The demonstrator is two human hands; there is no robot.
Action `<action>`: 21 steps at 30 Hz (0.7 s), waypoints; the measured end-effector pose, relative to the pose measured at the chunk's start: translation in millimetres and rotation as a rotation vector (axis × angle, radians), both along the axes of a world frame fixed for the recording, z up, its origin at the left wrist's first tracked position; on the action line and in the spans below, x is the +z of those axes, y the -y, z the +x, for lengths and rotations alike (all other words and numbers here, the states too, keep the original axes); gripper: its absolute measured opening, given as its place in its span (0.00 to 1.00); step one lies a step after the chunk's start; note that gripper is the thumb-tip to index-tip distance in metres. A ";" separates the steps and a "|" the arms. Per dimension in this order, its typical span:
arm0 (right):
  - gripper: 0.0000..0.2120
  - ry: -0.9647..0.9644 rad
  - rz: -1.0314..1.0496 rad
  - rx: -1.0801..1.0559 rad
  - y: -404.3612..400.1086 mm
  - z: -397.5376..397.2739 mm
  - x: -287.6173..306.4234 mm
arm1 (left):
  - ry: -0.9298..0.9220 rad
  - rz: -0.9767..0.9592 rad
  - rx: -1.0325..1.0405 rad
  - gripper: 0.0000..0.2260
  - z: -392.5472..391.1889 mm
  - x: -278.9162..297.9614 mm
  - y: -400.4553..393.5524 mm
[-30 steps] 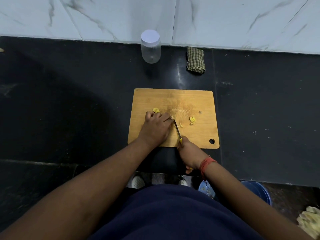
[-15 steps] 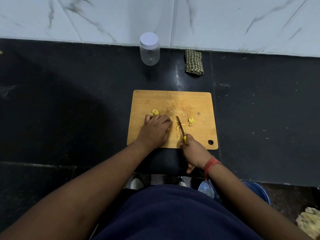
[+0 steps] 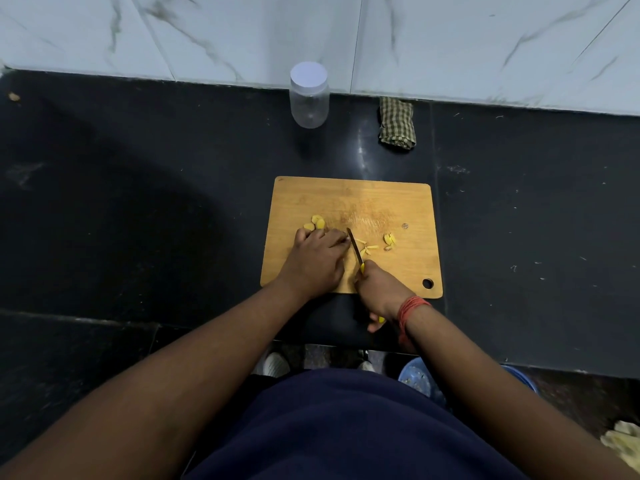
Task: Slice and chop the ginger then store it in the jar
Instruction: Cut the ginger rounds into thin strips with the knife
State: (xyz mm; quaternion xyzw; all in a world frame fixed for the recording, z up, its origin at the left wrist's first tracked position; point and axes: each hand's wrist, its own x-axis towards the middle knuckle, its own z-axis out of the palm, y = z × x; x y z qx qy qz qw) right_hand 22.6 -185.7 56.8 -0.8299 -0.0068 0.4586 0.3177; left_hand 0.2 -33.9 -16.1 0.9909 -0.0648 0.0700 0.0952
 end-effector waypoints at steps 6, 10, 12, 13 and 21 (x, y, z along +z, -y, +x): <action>0.07 0.039 -0.019 0.023 0.9 -3.0 -5.6 | 0.015 0.097 -0.010 0.21 -2.5 -0.4 0.8; 0.10 0.041 -0.013 0.043 3.9 -5.4 -5.0 | 0.004 0.158 -0.016 0.20 -1.8 2.8 2.7; 0.11 0.041 -0.020 0.082 8.0 -9.8 -5.7 | -0.010 0.184 -0.014 0.20 -1.3 3.8 3.6; 0.10 0.043 -0.022 0.099 10.6 -12.3 -7.4 | -0.014 0.188 -0.012 0.20 -1.4 3.7 3.8; 0.09 0.197 -0.061 0.178 36.0 -33.5 -15.9 | -0.048 0.157 -0.007 0.19 -3.0 6.1 3.4</action>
